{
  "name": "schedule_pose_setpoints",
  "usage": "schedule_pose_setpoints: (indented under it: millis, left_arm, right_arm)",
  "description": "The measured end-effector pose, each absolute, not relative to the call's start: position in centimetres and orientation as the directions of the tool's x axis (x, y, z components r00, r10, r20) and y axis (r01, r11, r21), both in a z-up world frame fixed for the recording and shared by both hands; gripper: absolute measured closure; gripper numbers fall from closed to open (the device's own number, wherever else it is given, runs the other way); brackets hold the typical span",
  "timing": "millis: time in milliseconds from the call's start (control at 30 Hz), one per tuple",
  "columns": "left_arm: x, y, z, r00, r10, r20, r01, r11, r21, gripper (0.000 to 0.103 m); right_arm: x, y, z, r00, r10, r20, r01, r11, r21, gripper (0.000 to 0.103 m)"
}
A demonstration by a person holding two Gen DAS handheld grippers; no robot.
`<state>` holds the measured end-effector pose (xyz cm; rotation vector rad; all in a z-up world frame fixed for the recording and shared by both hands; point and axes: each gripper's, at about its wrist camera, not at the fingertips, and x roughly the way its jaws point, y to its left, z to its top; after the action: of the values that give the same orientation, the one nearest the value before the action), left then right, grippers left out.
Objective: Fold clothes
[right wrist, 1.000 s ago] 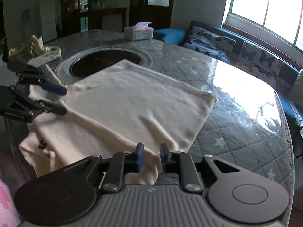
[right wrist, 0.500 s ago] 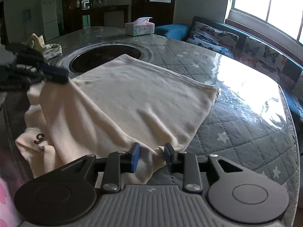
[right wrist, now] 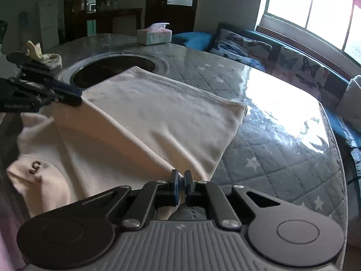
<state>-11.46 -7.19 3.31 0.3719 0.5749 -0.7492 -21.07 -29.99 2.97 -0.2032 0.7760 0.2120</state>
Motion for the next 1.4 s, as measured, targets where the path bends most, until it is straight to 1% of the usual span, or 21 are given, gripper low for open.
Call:
schedule_pose_setpoints:
  millis: [33, 67, 100, 267, 367, 500, 600, 733, 833, 933, 1033, 1133, 1200, 1300, 1400]
  left_arm:
    - [-11.3, -7.3, 2.9, 0.600, -0.508, -0.618, 0.712, 0.691, 0.124, 0.086]
    - [-11.1, -7.3, 2.6, 0.609, -0.489, -0.625, 0.700, 0.702, 0.133, 0.080]
    - [-11.2, -7.1, 2.8, 0.613, -0.492, -0.618, 0.695, 0.708, 0.125, 0.078]
    - [-12.0, -6.3, 3.0, 0.629, -0.505, -0.591, 0.681, 0.725, 0.105, 0.078]
    - [-12.0, -6.7, 1.9, 0.642, -0.470, -0.606, 0.669, 0.730, 0.142, 0.078]
    - [-11.5, -5.8, 2.0, 0.653, -0.456, -0.604, 0.643, 0.756, 0.124, 0.077]
    - [-11.8, -4.6, 2.6, 0.673, -0.441, -0.593, 0.618, 0.776, 0.124, 0.077]
    - [-12.3, -2.5, 3.5, 0.688, -0.433, -0.582, 0.581, 0.810, 0.085, 0.077]
    - [-12.5, -0.3, 4.2, 0.722, -0.390, -0.572, 0.516, 0.854, 0.070, 0.076]
    - [-12.4, 2.3, 4.8, 0.756, -0.329, -0.565, 0.435, 0.899, 0.058, 0.076]
    - [-12.2, 5.0, 5.1, 0.791, -0.251, -0.558, 0.334, 0.941, 0.051, 0.067]
    - [-11.7, 7.2, 5.0, 0.809, -0.166, -0.564, 0.227, 0.973, 0.038, 0.066]
    - [-11.3, 8.7, 4.7, 0.806, -0.122, -0.579, 0.155, 0.988, 0.009, 0.066]
    - [-11.1, 10.1, 4.2, 0.802, -0.072, -0.593, 0.087, 0.996, -0.004, 0.062]
    - [-10.9, 11.2, 3.8, 0.795, -0.024, -0.606, 0.023, 1.000, -0.009, 0.055]
  right_arm:
    - [-21.0, -29.9, 2.9, 0.698, 0.109, -0.707, -0.259, 0.960, -0.108, 0.097]
    - [-21.0, -29.8, 3.1, 0.704, 0.103, -0.703, -0.254, 0.960, -0.114, 0.094]
    - [-21.1, -29.7, 3.3, 0.709, 0.097, -0.699, -0.250, 0.961, -0.120, 0.091]
    - [-21.4, -29.2, 4.3, 0.726, 0.139, -0.674, -0.268, 0.959, -0.091, 0.091]
    - [-21.2, -28.4, 3.8, 0.712, 0.171, -0.681, -0.294, 0.953, -0.069, 0.091]
    - [-20.7, -27.0, 2.8, 0.676, 0.187, -0.713, -0.330, 0.942, -0.065, 0.091]
    - [-20.1, -25.9, 3.1, 0.676, 0.214, -0.705, -0.361, 0.930, -0.064, 0.090]
    - [-19.0, -24.4, 3.3, 0.674, 0.250, -0.695, -0.396, 0.916, -0.054, 0.089]
    - [-18.0, -23.3, 2.5, 0.647, 0.276, -0.711, -0.417, 0.909, -0.027, 0.087]
    - [-18.3, -22.0, 2.5, 0.626, 0.324, -0.709, -0.474, 0.880, -0.016, 0.087]
    - [-18.5, -20.9, 2.9, 0.604, 0.371, -0.705, -0.530, 0.848, -0.008, 0.086]
    - [-17.8, -20.5, 2.8, 0.608, 0.370, -0.702, -0.511, 0.859, 0.010, 0.085]
    - [-17.5, -20.0, 2.3, 0.595, 0.379, -0.708, -0.516, 0.856, 0.025, 0.084]
    - [-18.0, -18.7, 2.5, 0.569, 0.426, -0.704, -0.577, 0.816, 0.027, 0.084]
    - [-18.1, -17.8, 2.6, 0.560, 0.445, -0.699, -0.604, 0.797, 0.025, 0.083]
